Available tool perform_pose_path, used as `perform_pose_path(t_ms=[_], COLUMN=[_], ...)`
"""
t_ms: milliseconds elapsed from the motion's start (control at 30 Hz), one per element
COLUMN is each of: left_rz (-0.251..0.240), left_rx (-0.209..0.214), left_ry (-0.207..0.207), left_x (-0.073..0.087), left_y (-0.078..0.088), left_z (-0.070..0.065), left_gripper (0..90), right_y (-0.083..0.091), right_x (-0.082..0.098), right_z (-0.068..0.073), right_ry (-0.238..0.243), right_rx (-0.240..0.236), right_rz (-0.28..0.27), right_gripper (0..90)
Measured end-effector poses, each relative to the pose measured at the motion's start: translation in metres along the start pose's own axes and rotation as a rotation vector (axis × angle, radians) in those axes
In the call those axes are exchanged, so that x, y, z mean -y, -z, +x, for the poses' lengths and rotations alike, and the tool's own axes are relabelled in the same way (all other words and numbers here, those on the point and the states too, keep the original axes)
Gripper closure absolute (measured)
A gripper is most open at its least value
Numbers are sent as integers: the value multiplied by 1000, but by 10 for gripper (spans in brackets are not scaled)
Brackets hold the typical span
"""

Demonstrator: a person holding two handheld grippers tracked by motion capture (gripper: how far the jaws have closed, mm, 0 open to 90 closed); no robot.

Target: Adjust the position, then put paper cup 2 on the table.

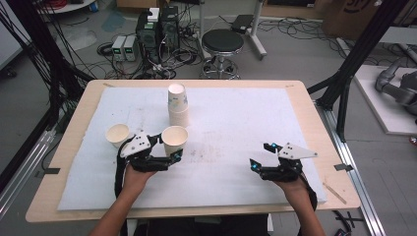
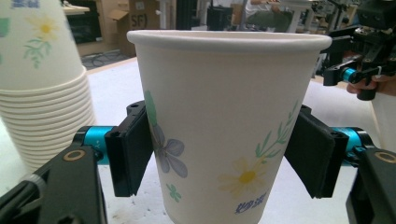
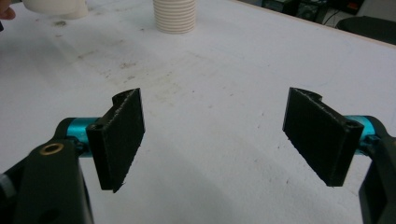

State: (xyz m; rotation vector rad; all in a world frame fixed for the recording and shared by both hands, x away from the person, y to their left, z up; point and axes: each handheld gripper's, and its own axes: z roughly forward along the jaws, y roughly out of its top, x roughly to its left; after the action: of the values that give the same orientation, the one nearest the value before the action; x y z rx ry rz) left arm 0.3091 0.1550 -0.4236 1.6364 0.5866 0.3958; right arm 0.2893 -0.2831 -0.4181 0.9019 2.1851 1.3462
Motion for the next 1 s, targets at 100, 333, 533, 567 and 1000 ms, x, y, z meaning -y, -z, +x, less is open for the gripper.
perform_pose_path(t_ms=[100,333,533,567,1000], left_rz=[-8,-37,-40,-41,-21], left_rx=[-13,-31,-37,-38,-41], left_ry=[6,11,12,8,13], left_x=[2,1,2,2,5], left_y=[2,6,8,8,-1], left_z=[2,4,5,5,8], left_gripper=[290,290,290,290,290], right_y=[2,3,1,0,0], right_x=[-1,2,2,1,2], right_z=[-1,-2,-1,-1,-2], right_ry=[-8,-8,-4,-4,-7], right_rx=[15,23,17,17,22], right_rz=[-19,-20,-18,-20,-16], right_gripper=[213,213,213,213,214])
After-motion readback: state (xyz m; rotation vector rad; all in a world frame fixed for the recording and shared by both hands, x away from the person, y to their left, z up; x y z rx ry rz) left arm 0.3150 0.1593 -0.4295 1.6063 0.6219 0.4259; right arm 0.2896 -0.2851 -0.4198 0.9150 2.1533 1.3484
